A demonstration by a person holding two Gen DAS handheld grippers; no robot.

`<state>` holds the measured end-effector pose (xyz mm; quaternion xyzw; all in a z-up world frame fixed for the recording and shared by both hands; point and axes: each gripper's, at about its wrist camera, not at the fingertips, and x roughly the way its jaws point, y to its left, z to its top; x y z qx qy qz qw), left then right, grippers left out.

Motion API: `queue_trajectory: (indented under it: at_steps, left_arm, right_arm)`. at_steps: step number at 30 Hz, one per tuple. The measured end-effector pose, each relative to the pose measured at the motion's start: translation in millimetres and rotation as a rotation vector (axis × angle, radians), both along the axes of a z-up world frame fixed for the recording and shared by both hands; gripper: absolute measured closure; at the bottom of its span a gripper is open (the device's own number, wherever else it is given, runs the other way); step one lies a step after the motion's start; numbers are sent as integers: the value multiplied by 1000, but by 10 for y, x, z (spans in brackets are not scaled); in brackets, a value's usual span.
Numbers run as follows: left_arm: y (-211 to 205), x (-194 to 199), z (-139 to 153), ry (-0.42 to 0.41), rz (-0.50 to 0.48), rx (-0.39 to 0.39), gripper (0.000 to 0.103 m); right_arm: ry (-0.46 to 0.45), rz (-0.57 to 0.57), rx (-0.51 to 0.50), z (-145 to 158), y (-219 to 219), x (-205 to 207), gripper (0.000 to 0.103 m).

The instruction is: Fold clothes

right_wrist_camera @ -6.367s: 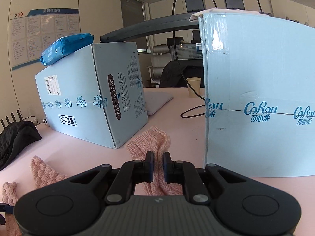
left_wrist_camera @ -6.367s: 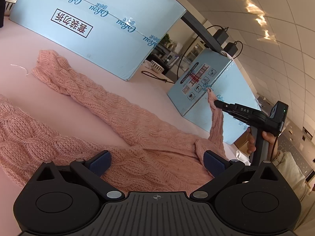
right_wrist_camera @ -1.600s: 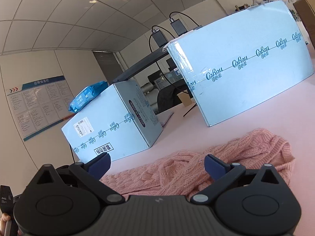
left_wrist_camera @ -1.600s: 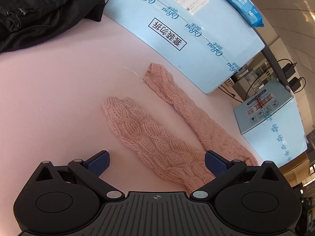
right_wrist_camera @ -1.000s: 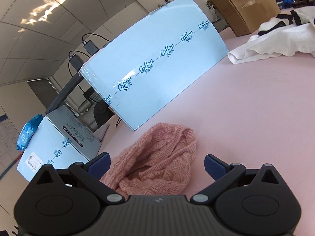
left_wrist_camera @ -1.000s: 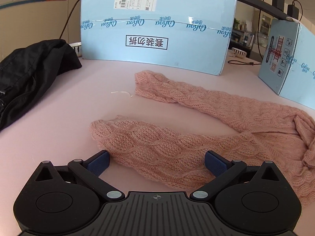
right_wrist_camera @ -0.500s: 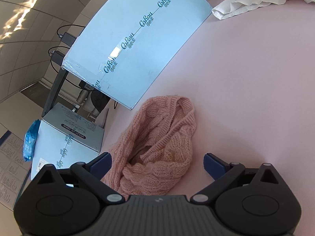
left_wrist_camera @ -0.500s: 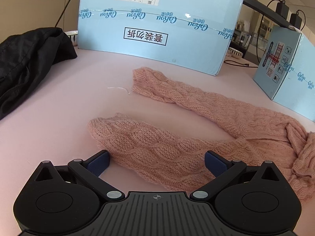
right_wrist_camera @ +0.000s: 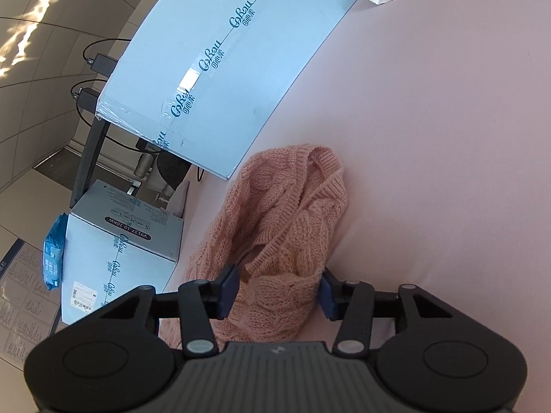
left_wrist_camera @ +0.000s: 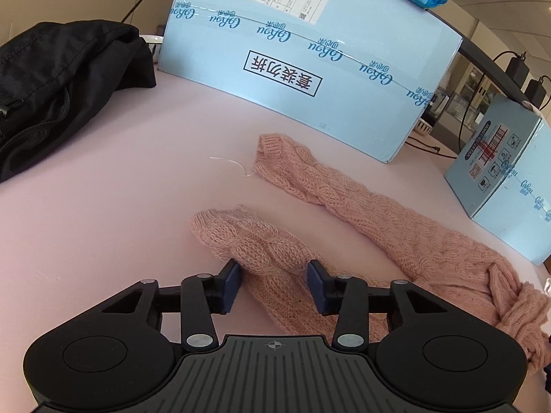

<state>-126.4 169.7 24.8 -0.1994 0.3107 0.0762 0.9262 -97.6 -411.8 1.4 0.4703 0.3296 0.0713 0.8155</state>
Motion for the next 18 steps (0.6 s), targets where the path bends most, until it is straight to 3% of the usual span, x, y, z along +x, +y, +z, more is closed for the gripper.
queue_trajectory:
  at_steps: [2,6,11,18]
  left_arm:
    - [47,-7,-10,2,15,-14,86]
    - [70,-52,-30,-5,-12,-51,96]
    - [84,-146,-19,-5,-28,-105,97]
    - [202,-344,-2,10,19,-194,97]
  right_arm:
    - [23,8,6,-51,13,19,87]
    - [7,2,-8,-75,44,4,89]
    - [-42,-3,-37,13,57,-46,90]
    - [-144,17,-58,170,52,-188,90]
